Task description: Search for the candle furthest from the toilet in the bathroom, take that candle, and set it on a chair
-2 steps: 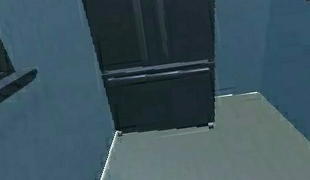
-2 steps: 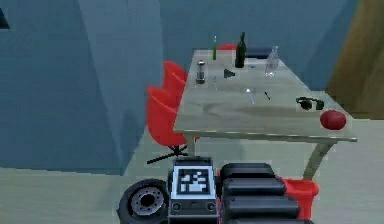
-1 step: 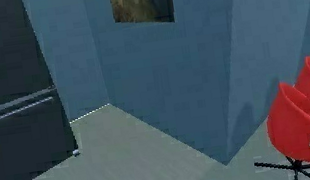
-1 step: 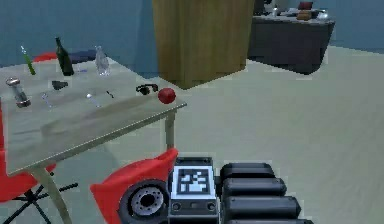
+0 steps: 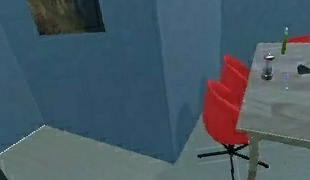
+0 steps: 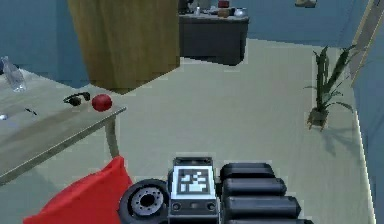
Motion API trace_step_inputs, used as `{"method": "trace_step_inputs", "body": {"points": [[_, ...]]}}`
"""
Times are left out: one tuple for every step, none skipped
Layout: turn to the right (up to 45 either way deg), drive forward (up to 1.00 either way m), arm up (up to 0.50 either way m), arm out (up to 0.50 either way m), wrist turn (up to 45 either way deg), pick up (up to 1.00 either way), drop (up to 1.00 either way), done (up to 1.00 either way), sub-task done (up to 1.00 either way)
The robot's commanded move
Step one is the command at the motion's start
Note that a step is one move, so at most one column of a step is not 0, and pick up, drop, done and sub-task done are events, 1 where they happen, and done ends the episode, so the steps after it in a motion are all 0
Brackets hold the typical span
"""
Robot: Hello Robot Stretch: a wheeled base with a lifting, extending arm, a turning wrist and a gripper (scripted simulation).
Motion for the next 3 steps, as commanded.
{"method": "trace_step_inputs", "body": {"points": [[0.0,0.50,0.00,0.00,0.0,0.00,0.00,0.00,0.00],[27.0,0.00,0.00,0.00,0.0,0.00,0.00,0.00,0.00],[-24.0,0.00,0.00,0.00,0.0,0.00,0.00,0.00,0.00]]}}
